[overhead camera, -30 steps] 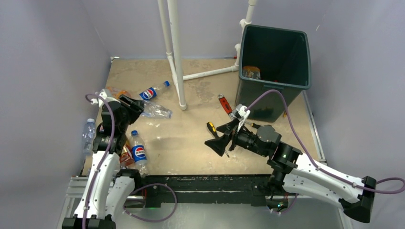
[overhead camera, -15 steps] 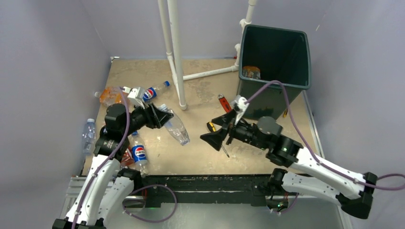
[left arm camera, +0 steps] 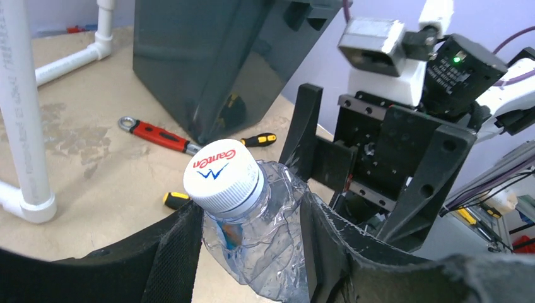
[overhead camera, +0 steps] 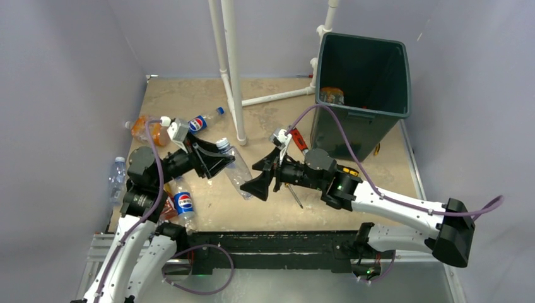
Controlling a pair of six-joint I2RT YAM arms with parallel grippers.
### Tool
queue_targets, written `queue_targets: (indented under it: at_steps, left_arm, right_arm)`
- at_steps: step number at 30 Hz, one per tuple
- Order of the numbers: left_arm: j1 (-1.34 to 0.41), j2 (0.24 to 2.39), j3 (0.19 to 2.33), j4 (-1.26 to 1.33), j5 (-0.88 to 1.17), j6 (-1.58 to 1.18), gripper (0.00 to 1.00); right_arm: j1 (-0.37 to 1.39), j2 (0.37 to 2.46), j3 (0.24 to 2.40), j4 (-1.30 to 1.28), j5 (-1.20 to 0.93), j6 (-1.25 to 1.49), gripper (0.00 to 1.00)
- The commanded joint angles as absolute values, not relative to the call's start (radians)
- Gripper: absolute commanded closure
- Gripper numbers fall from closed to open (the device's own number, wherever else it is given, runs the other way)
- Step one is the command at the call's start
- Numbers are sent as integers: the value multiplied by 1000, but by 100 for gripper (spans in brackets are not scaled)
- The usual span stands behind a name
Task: Put the plastic bottles in the bin
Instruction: Pick up the plastic bottle at the center of the board.
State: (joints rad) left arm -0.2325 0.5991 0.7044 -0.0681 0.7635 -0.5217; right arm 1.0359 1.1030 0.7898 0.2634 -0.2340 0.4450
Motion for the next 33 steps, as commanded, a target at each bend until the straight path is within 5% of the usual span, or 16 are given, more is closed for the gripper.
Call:
queue_targets:
  at_steps: [1,5,11,13,16,20,33]
  left_arm:
    - [-239,599,671,176,806,-631,100]
    - [-244,611,660,270,820,-694,100]
    - [-251,611,637,318,811,-751,100]
    - [-252,605,622,352,801,-791,84]
    - [-252,581,579,437,772,-886,42]
    - [-252,531,490,660,734,-1034,20]
    - [-297,594,450,872,817,-1167,34]
  right_arm:
    - [1054,1133,811,393,-197,466,6]
    - [1060,1151,801,475,-177,482,19]
    - [1076,1185,789,566,-172,479,56]
    - [1085,1181,761,617,-172,477,67]
    - [1108,1149,690,752,-159,462,78]
    - [1137,1108,587,977,-136,447,85]
    - [1198,1240,521,1403,-111,462,89]
